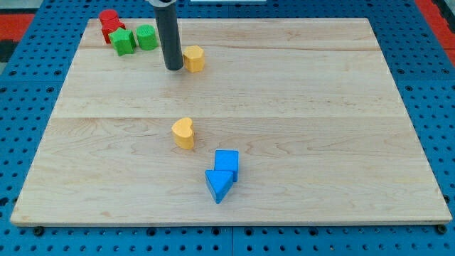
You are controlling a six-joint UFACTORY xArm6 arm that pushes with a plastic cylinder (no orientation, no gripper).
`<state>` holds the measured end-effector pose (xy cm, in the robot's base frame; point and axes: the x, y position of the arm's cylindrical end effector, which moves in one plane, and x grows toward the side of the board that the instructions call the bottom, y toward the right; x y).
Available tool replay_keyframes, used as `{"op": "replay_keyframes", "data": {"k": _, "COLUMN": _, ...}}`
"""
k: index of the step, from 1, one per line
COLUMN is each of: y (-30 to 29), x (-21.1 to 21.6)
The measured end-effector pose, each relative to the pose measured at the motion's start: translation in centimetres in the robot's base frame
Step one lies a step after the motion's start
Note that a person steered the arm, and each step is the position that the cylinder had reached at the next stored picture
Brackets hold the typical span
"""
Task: Place the yellow hexagon at the top center of the board
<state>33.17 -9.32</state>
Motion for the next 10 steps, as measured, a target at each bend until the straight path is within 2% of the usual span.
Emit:
{"op": "replay_keyframes", "data": {"k": 1, "y": 6.3, "x": -0.7}}
{"op": "replay_keyframes", "data": {"k": 2, "y": 10.4, "x": -4.4}}
{"op": "replay_keyframes", "data": {"k": 3, "y": 6.5, "x": -4.0}}
{"op": "replay_keyframes", "data": {"k": 4, "y": 2.3, "x": 0.1}}
{"op": "replay_keyframes", "data": {"k": 5, "y": -1.1, "x": -3.4}}
{"op": "replay_keyframes", "data": {"k": 7, "y": 8.1, "x": -7.1}}
{"op": "replay_keyframes", "data": {"k": 8, "y": 7.9, "x": -7.0}}
{"op": "replay_keyframes", "data": {"k": 9, "y": 8.0, "x": -3.2}}
{"op": "replay_keyframes", "data": {"k": 10, "y": 8.7, "x": 7.4}}
